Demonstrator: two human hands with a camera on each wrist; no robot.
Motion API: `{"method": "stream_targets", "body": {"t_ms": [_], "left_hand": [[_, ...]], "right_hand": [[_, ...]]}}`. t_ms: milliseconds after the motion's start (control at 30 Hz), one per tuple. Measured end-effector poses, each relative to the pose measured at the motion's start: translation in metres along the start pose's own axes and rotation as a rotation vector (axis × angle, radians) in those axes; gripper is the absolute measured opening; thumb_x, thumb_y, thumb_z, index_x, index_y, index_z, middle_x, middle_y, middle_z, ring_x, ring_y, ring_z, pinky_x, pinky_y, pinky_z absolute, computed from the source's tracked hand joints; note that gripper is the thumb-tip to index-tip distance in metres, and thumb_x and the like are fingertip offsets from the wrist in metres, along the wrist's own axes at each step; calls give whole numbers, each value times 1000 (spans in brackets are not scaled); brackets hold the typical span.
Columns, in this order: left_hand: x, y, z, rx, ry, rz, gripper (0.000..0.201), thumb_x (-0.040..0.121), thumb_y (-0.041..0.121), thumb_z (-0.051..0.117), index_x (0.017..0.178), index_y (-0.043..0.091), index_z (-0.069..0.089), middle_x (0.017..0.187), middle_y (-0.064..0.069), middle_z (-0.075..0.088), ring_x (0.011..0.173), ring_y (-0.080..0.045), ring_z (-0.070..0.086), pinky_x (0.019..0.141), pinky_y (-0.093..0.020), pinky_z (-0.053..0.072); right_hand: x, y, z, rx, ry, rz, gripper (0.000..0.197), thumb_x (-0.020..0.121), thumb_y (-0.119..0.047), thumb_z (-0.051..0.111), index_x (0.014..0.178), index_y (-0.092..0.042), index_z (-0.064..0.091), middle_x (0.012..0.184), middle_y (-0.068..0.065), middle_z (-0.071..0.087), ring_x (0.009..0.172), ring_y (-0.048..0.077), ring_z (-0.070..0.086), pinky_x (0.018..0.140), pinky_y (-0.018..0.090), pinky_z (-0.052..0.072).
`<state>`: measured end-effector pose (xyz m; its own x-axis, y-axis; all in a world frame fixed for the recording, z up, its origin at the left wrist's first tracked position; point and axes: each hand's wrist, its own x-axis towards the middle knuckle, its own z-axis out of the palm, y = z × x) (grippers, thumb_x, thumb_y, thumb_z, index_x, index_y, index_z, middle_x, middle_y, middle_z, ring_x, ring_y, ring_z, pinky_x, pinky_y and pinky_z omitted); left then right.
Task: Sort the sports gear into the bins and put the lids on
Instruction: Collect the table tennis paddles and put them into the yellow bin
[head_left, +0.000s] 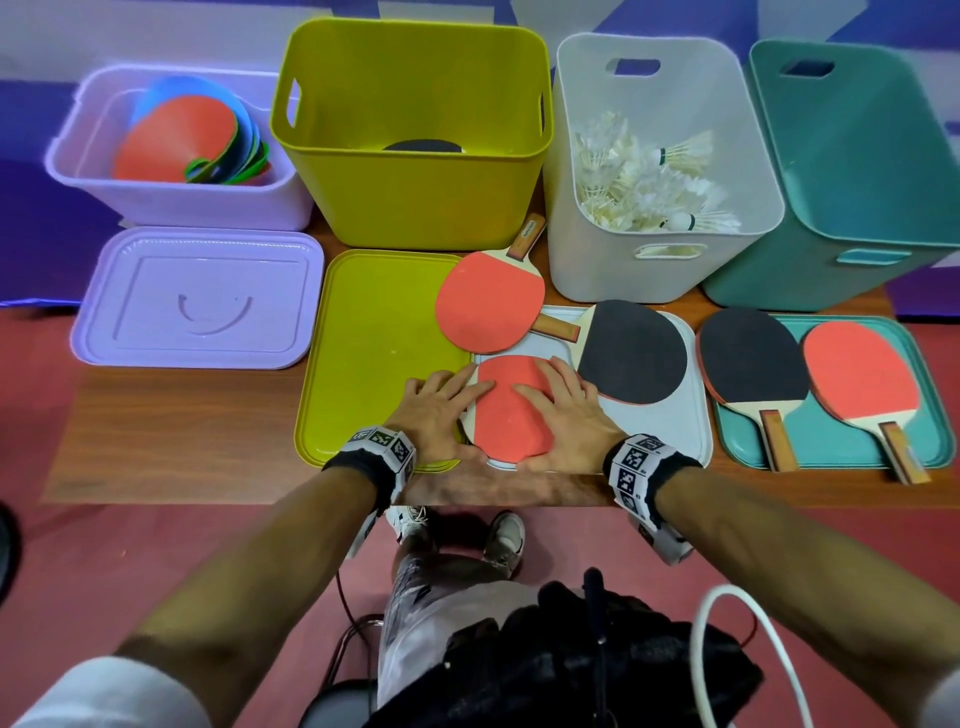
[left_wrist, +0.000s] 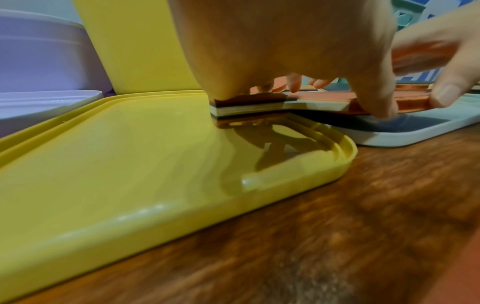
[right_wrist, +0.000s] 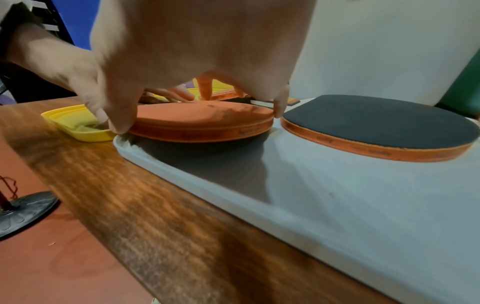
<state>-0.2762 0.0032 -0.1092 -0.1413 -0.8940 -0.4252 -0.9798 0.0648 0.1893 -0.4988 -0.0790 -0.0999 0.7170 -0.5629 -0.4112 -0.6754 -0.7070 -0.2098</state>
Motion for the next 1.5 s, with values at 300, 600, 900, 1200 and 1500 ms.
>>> {"method": "stream_targets", "body": {"t_ms": [300, 600, 900, 1200, 1500], "left_hand": [[-10, -5, -21, -13, 34, 17, 104, 70, 78, 60, 152, 41, 7, 164, 6, 4, 129, -21, 33, 102, -43, 23], [-48, -58, -78, -5, 138, -98, 106, 66, 79, 64, 152, 42, 13, 163, 8, 8, 128, -22, 35, 98, -42, 25], [-54, -112, -143, 11, 326, -168, 103, 54, 89, 43, 147, 49, 26, 161, 5, 20, 124, -24, 41, 92, -39, 26], [-31, -159, -206, 41, 465, -121, 100, 58, 84, 55, 146, 44, 32, 160, 3, 24, 127, -24, 41, 96, -44, 29], [5, -188, -236, -48, 445, -93, 101, 62, 80, 65, 148, 42, 26, 161, 5, 22, 128, -22, 39, 96, -40, 26]], "right_hand": [[-1, -8, -12, 85, -35, 86, 121, 62, -79, 66, 155, -32, 5, 160, 11, -16, 147, 33, -15, 116, 54, 6], [37, -54, -73, 95, 106, -39, 118, 62, -76, 70, 154, -31, 12, 161, 9, -12, 147, 31, -13, 116, 56, 6], [90, -83, -158, 15, 260, -131, 115, 57, -76, 72, 150, -35, 20, 161, 6, -8, 146, 29, -9, 113, 52, 10], [139, -87, -221, -43, 304, -111, 117, 58, -81, 68, 152, -36, 14, 160, 7, -17, 147, 29, -20, 115, 58, 6], [168, -81, -253, 46, 244, -5, 107, 62, -76, 70, 151, -45, 18, 161, -2, -17, 148, 26, -16, 117, 59, 14]]}}
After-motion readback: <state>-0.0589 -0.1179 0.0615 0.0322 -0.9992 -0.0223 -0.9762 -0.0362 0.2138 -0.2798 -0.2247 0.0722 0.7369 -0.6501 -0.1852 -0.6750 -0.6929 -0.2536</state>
